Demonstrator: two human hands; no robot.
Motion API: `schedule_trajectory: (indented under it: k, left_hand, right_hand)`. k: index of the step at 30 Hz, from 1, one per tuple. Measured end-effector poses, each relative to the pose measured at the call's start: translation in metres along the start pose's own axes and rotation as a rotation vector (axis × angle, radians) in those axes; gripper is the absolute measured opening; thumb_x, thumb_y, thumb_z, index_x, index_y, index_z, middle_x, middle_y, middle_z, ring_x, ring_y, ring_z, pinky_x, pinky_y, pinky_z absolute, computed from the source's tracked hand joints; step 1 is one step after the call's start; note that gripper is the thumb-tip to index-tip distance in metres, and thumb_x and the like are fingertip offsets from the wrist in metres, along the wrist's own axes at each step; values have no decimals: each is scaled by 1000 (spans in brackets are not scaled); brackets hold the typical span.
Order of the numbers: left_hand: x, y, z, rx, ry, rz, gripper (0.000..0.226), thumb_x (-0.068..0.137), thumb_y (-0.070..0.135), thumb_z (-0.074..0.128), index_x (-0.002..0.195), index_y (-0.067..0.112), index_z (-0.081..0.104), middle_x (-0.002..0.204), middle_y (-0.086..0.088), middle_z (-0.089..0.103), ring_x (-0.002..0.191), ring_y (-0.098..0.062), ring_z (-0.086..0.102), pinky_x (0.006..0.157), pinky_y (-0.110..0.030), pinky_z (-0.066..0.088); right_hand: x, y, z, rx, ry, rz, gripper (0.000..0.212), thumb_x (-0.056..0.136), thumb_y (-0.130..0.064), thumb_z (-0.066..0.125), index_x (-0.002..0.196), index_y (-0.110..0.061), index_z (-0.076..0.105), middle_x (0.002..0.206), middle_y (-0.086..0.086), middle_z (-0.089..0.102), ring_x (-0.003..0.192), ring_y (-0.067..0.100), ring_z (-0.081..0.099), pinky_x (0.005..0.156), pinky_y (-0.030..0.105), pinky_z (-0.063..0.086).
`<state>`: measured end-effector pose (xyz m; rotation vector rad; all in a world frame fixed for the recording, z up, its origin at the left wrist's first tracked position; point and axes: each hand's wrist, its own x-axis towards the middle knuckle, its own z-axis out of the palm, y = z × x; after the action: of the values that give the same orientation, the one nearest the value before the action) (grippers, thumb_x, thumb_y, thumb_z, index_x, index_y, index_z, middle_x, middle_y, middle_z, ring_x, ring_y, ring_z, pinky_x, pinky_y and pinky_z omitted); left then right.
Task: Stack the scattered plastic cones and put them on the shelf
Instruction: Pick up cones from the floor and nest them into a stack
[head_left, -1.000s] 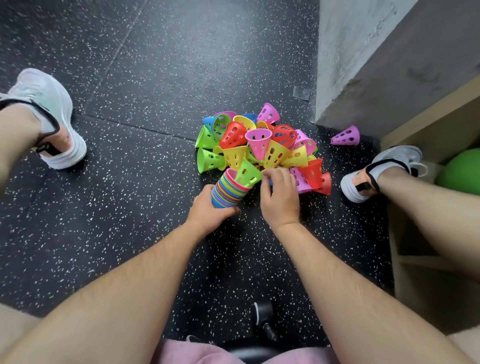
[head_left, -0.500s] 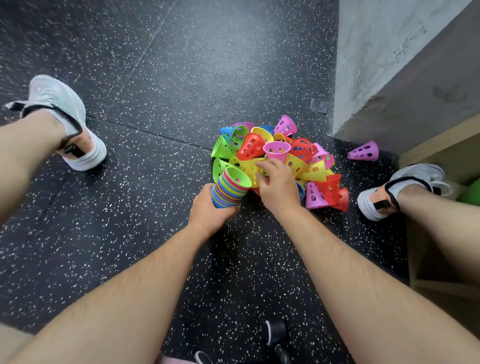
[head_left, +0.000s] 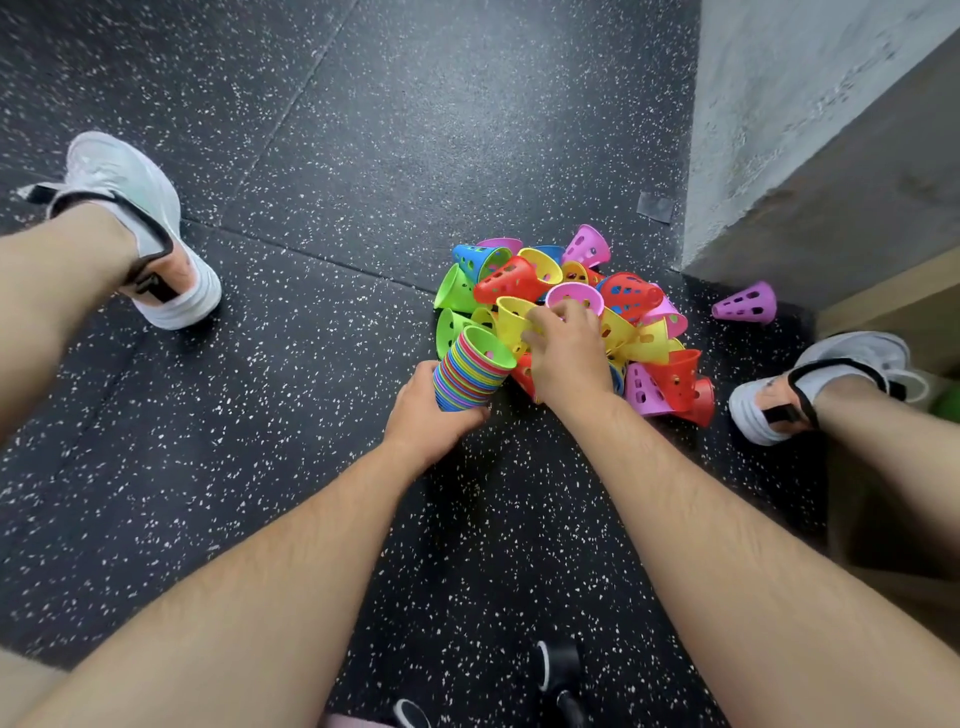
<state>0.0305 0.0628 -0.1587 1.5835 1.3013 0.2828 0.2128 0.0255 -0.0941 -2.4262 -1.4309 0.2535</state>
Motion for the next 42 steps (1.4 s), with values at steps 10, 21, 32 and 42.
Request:
schedule_trajectory:
  k: [10,21,32,42]
  left_hand:
    - [-3,1,0,8,-14,4,66,63,44,87,114,33,47,106,3,64,99,-20,64,91,-40,54]
    - [-2,-3,2,-3,-3,4,69,64,41,90,120,29,51,106,3,66,98,-19,64,93,-43,54]
    - [-6,0,0,-2,-51,9,74,53,56,79,116,34,46,110,3,64,103,-20,63,95,-45,53]
    - [-7,0,4,56,-61,11,74,47,61,74,112,35,49,103,4,65,99,-22,64,90,-46,56]
  right_hand:
    - [-25,16,-23,183,227,-20,17,99,-15,55,108,-11,69,106,9,63,104,31,52,85,29,34]
    - [-57,9,10,409,57,106,24,99,-25,54,119,-16,65,110,-2,65,103,16,59,91,32,48]
    - [-39,15,36,228,-109,575,31,89,-47,67,94,-19,56,99,1,66,91,24,62,73,35,48]
    - [-65,32,8,85,-37,366,16,96,-37,54,94,-21,58,92,-5,59,85,20,58,71,38,51]
